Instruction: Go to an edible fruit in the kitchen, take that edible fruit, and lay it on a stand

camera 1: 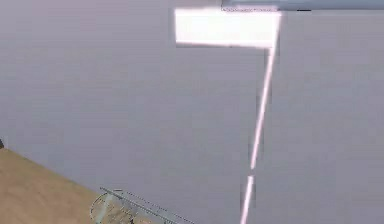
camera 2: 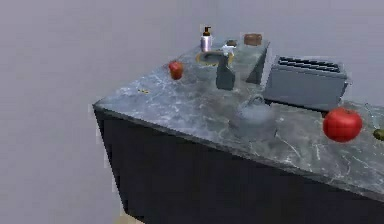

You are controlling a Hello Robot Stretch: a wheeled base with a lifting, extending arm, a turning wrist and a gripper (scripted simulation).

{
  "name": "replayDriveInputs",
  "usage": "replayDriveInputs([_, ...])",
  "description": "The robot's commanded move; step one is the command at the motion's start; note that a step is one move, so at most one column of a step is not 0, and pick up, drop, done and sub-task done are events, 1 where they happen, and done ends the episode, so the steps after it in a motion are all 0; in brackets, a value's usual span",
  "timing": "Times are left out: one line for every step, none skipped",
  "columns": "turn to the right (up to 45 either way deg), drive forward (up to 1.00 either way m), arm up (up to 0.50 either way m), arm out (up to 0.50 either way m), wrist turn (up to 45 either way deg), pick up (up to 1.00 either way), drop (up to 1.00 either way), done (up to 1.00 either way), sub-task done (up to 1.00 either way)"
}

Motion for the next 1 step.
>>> replayDriveInputs([-45.0,0.0,0.0,0.0,0.0,0.0,0.0,0.0,0.0])
